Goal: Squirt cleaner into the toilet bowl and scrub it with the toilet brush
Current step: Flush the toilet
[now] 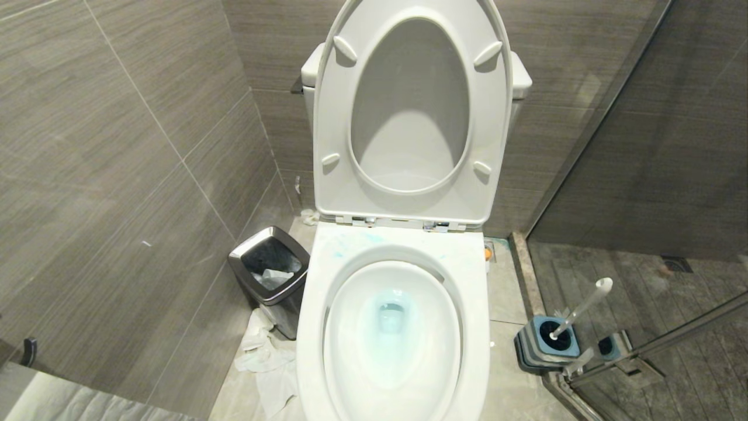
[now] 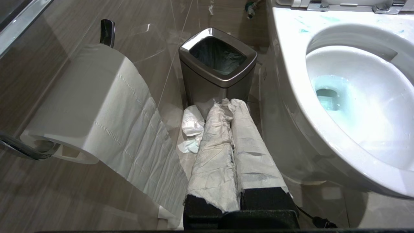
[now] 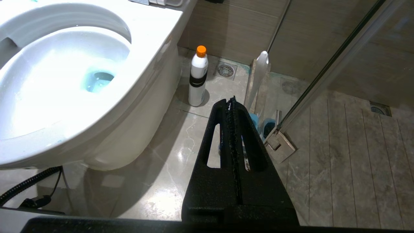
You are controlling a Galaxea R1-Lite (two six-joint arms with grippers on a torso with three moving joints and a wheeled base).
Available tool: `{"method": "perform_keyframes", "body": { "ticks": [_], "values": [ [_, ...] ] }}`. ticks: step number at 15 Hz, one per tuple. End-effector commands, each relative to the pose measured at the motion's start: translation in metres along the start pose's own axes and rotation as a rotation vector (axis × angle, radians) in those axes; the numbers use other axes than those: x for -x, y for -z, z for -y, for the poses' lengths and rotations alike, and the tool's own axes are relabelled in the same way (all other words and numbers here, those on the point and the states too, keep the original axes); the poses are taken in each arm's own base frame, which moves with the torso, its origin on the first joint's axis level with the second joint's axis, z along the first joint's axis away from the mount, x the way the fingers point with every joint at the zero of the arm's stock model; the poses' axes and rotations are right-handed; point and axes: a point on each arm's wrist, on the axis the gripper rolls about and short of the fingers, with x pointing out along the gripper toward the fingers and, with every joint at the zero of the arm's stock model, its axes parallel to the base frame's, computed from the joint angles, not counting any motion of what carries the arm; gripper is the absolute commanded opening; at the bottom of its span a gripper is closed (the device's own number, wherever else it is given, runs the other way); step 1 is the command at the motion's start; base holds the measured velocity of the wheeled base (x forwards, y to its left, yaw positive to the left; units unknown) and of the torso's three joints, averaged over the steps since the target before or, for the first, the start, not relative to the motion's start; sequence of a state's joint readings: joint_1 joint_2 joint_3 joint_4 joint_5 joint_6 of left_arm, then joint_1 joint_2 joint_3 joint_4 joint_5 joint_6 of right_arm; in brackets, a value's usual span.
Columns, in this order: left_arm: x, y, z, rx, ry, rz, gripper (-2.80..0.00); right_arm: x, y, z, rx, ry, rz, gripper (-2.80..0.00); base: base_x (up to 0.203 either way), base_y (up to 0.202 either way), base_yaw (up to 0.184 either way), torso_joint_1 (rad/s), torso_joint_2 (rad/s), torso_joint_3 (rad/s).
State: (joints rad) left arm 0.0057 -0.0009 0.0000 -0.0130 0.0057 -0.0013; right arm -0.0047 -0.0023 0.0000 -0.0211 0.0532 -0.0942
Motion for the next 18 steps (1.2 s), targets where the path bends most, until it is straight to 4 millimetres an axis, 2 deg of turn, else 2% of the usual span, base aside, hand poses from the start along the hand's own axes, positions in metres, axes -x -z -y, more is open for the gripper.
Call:
{"method": "perform_keyframes", "body": {
  "ticks": [1, 2, 3, 6, 9, 11, 12, 18],
  "values": [
    [0.0, 0.002, 0.0, -0.004, 0.002, -0.005, -2.8, -0.001, 0.003, 0.0, 0.0, -0.002, -0.013, -2.8, 0.0, 0.0, 0.0, 0.0, 0.0, 0.0],
    [0.0, -0.001, 0.0, -0.02, 0.009, 0.005, -2.8, -0.001, 0.003, 0.0, 0.0, -0.002, -0.013, -2.8, 0.0, 0.0, 0.0, 0.0, 0.0, 0.0],
    [0.003, -0.012, 0.0, -0.025, 0.02, 0.035, -2.8, -0.001, 0.003, 0.0, 0.0, -0.002, -0.013, -2.8, 0.0, 0.0, 0.0, 0.0, 0.0, 0.0],
    [0.005, -0.069, 0.002, -0.036, 0.083, 0.051, -2.8, -0.001, 0.003, 0.0, 0.0, -0.002, -0.013, -2.8, 0.0, 0.0, 0.0, 0.0, 0.0, 0.0],
    [-0.02, -0.139, 0.003, -0.046, 0.112, 0.032, -2.8, -0.001, 0.003, 0.0, 0.0, -0.002, -0.013, -2.8, 0.0, 0.0, 0.0, 0.0, 0.0, 0.0],
    [-0.046, -0.187, 0.004, -0.053, 0.144, 0.052, -2.8, -0.001, 0.003, 0.0, 0.0, -0.002, -0.013, -2.8, 0.0, 0.0, 0.0, 0.0, 0.0, 0.0],
    [-0.061, -0.203, 0.004, -0.06, 0.156, 0.053, -2.8, -0.001, 0.003, 0.0, 0.0, -0.002, -0.013, -2.8, 0.0, 0.0, 0.0, 0.0, 0.0, 0.0],
    [-0.176, -0.269, 0.009, -0.083, 0.194, 0.072, -2.8, -0.001, 0.003, 0.0, 0.0, -0.002, -0.013, -2.8, 0.0, 0.0, 0.0, 0.0, 0.0, 0.0]
  ]
}}
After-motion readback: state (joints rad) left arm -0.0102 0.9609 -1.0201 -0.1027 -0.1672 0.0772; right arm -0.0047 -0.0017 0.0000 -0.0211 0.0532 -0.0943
